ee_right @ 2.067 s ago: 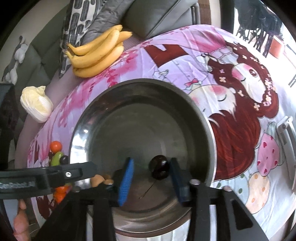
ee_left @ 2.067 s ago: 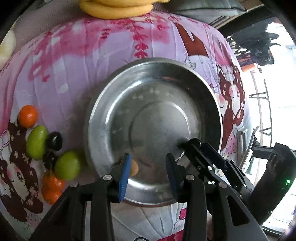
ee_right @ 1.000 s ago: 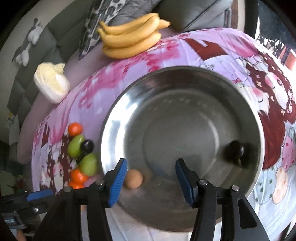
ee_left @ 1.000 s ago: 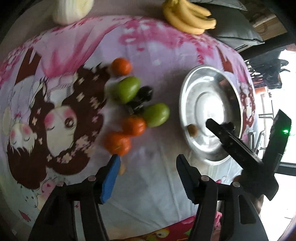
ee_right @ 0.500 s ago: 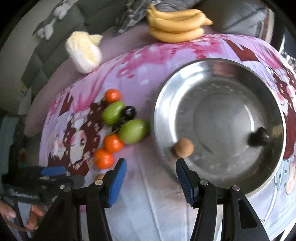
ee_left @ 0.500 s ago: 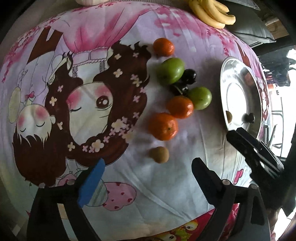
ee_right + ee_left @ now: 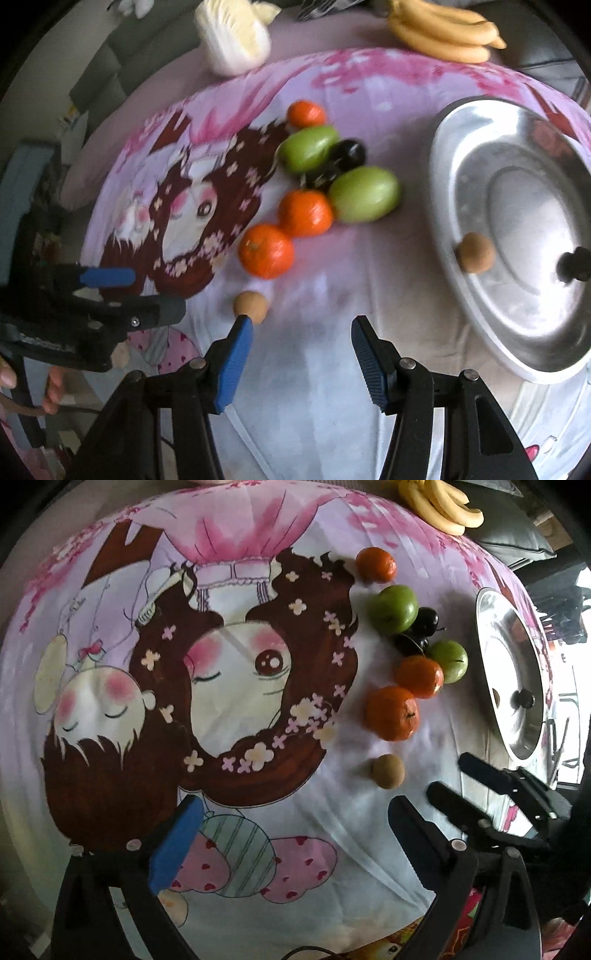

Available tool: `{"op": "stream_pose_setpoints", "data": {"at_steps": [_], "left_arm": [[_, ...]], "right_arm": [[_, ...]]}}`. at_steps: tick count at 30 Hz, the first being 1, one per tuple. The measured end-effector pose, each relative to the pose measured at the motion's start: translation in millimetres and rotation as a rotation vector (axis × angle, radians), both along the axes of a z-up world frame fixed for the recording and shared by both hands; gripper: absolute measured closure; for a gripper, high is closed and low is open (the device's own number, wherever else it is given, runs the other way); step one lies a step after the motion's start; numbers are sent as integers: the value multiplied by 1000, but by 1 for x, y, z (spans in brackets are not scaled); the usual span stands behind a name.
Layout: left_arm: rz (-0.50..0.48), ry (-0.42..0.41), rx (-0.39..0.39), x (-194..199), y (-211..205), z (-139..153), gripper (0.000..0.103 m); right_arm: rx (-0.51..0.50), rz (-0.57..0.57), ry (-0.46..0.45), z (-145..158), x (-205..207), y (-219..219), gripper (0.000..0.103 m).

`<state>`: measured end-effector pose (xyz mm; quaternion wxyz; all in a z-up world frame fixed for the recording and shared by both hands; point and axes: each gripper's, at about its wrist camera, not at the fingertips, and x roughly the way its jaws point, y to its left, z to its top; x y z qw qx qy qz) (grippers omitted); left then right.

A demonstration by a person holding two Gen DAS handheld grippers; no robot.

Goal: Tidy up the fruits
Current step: 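Grasp a second brown longan with the right tool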

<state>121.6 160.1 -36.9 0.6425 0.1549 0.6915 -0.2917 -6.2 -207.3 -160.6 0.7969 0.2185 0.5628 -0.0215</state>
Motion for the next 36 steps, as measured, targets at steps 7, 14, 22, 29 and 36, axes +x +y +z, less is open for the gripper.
{"op": "stream_pose_setpoints", "data": {"at_steps": [7,14,22,29,36], "left_arm": [[16,-33,17,15,25,-11,3],[40,-10,16,22,60,-24,3],[49,-8,7,19,69,-27,4],[51,11,18,15,56,-34,4],[68,24,38,15,26,-39,4]], "right_arm": [[-23,59,11,-12,10,23,43],[-38,96,-28,-11,14,35,44],[-47,120,-54,-16,24,44,59],[-37,100,-62,-17,22,37,75],[22,88,-76,-18,21,29,75]]}}
